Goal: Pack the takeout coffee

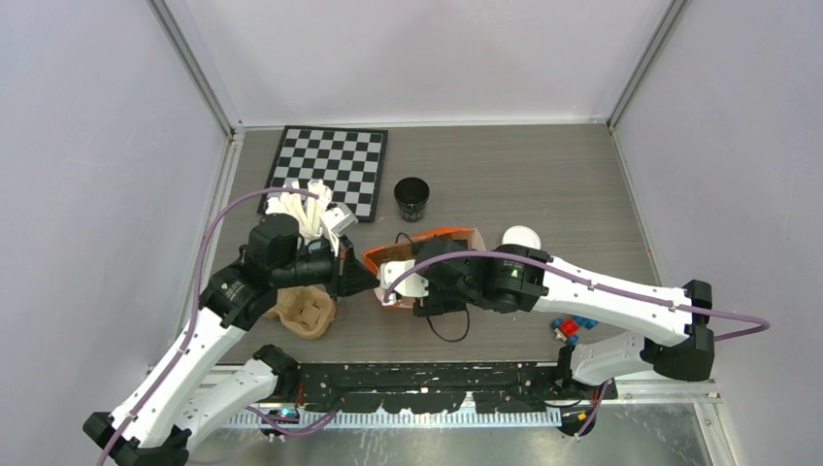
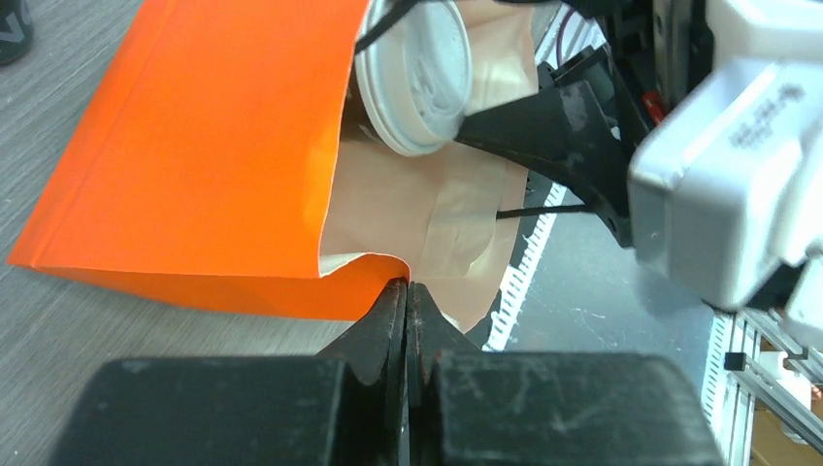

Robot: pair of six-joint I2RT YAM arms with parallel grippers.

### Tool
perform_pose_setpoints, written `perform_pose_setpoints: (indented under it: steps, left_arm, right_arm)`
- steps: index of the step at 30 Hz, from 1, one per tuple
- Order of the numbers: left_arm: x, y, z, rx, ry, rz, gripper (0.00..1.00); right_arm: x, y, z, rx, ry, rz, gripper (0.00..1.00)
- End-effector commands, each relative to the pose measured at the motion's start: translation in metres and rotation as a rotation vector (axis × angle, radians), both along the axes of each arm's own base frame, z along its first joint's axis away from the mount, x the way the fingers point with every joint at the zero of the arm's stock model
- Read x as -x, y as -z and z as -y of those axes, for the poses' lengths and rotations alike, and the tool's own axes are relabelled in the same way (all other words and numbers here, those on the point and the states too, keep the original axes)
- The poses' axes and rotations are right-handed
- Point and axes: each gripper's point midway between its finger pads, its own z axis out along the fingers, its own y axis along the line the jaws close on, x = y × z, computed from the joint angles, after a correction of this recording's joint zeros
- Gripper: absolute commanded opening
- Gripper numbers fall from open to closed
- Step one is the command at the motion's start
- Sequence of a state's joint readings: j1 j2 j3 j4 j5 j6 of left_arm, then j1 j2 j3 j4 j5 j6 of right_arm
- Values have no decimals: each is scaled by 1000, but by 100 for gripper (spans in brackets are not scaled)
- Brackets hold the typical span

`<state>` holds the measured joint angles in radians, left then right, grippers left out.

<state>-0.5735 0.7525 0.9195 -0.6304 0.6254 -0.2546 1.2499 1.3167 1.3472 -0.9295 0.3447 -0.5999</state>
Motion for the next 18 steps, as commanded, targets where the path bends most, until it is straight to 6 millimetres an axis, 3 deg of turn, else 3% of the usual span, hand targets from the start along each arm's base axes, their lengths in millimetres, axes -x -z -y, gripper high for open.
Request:
perform_pose_setpoints:
  steps: [1, 3, 11, 18]
  left_arm:
    - [-18, -13, 10, 39, 1, 76, 0]
    - [-22, -13, 11, 27, 1, 76, 1]
    - [-13, -3, -7, -32, -99, -19, 28]
    - [-11, 5, -15, 9, -205, -84, 45]
  right_arm:
    - [15, -8, 6, -13, 1, 4, 74]
    - [19, -8, 2, -28, 14, 19, 74]
    - [12, -3, -14, -74, 59, 94, 74]
    - [10, 5, -12, -69, 67, 111, 75]
